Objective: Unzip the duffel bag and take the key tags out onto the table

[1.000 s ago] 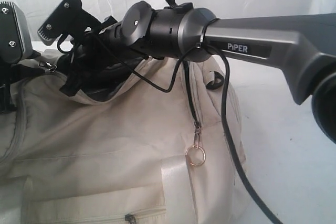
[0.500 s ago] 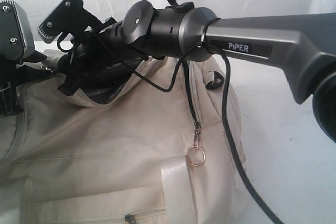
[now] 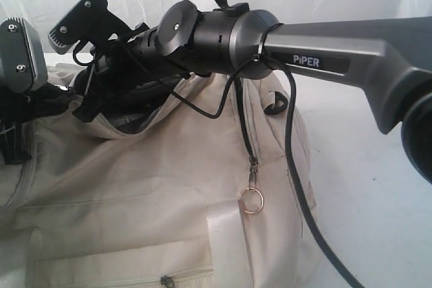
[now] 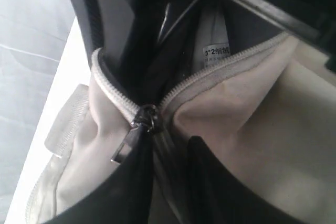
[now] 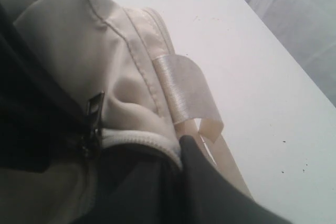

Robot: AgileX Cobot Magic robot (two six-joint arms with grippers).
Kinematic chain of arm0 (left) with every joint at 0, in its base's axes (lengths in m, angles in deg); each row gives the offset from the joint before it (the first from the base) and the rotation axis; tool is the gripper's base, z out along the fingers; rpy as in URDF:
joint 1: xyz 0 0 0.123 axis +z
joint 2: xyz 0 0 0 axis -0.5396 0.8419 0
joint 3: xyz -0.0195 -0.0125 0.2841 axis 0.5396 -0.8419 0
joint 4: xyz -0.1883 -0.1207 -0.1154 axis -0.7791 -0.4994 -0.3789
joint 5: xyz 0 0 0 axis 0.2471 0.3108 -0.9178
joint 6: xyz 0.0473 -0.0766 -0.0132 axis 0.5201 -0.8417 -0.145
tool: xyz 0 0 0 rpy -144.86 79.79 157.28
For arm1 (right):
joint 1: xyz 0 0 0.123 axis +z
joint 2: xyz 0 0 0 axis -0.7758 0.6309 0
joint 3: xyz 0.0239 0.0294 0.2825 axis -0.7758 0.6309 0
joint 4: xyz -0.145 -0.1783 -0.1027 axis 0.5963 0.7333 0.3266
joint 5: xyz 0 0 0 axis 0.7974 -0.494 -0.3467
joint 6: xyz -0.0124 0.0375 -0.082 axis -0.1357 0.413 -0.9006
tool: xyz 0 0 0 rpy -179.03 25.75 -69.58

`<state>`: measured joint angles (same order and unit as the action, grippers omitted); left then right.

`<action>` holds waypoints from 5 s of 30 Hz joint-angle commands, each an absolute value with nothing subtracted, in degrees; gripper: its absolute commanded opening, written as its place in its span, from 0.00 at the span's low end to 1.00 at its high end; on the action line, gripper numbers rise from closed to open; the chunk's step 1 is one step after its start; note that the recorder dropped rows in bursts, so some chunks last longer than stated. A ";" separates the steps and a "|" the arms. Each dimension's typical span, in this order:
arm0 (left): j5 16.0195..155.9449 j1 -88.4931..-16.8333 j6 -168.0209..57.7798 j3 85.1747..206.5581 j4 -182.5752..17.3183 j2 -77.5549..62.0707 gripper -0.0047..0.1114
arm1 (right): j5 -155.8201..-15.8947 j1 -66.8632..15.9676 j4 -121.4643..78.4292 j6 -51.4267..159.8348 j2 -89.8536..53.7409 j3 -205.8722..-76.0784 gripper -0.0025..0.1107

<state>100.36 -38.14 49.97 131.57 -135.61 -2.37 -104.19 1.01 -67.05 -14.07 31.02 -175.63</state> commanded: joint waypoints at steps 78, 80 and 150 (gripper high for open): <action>99.09 -40.29 56.23 132.61 -137.46 -0.33 0.04 | -99.20 0.39 -68.42 -14.25 28.93 -175.95 0.02; 99.41 -40.29 54.59 132.61 -137.46 -1.84 0.04 | -99.09 0.39 -68.42 -14.25 28.93 -175.95 0.02; 143.91 -40.09 -24.29 126.93 -96.85 -37.63 0.19 | -103.86 -1.77 -68.42 -10.84 23.51 -176.05 0.36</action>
<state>144.86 -39.97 -22.21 127.21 -95.19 -37.16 -102.59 -1.31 -67.85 -9.96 25.77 -175.24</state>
